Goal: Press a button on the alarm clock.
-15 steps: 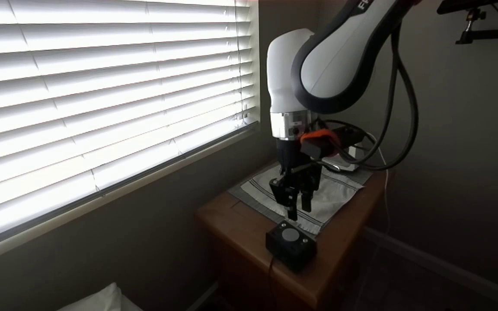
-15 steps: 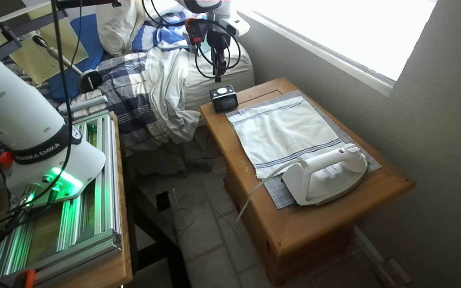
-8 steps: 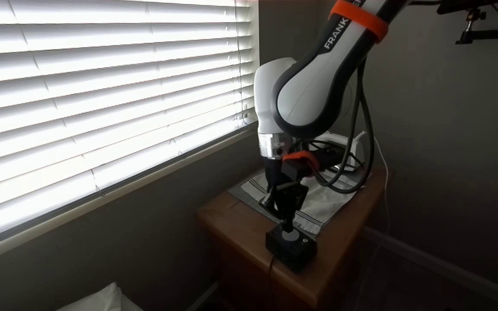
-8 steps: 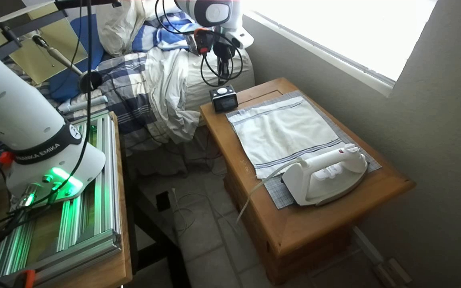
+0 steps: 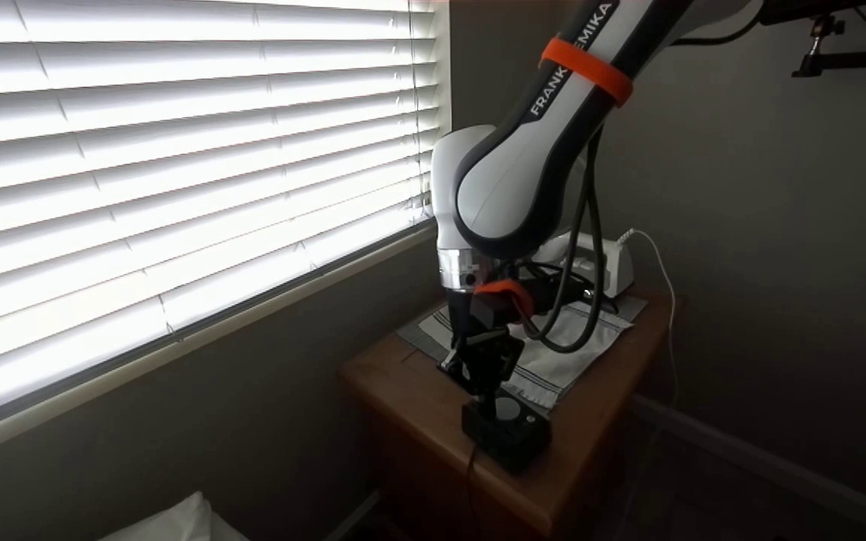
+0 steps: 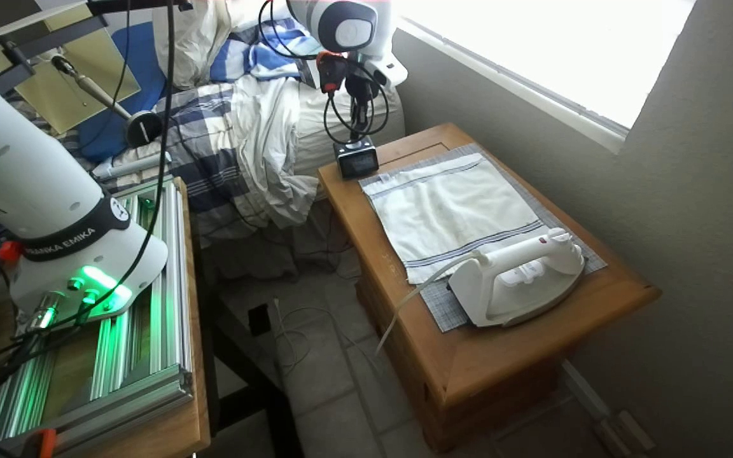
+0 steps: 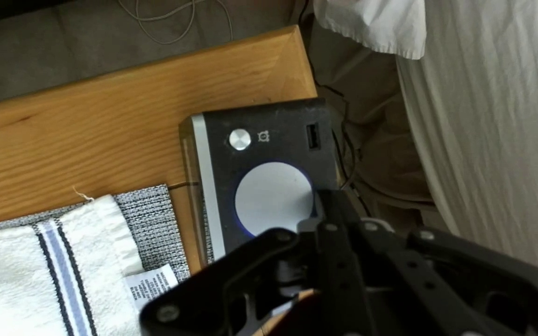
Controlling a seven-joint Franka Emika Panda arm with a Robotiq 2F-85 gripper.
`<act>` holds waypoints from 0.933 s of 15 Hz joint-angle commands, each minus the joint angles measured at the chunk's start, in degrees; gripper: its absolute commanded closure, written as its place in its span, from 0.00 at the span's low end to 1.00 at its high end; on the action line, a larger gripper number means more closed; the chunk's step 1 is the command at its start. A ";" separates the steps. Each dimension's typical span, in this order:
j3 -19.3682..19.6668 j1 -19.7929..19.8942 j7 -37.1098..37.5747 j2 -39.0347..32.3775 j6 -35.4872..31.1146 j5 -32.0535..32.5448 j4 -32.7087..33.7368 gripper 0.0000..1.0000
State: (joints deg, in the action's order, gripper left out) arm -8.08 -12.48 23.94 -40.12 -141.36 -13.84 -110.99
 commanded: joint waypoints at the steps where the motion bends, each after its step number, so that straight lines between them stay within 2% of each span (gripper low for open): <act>1: 0.28 -0.54 0.66 -0.47 1.13 -1.41 1.67 1.00; 7: 0.94 -1.60 3.33 1.33 4.67 -0.84 0.93 1.00; 14: 2.70 -2.46 6.41 2.51 5.55 -0.20 0.58 1.00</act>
State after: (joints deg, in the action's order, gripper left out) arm -6.73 -14.04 28.67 -38.69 -137.46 -13.84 -110.44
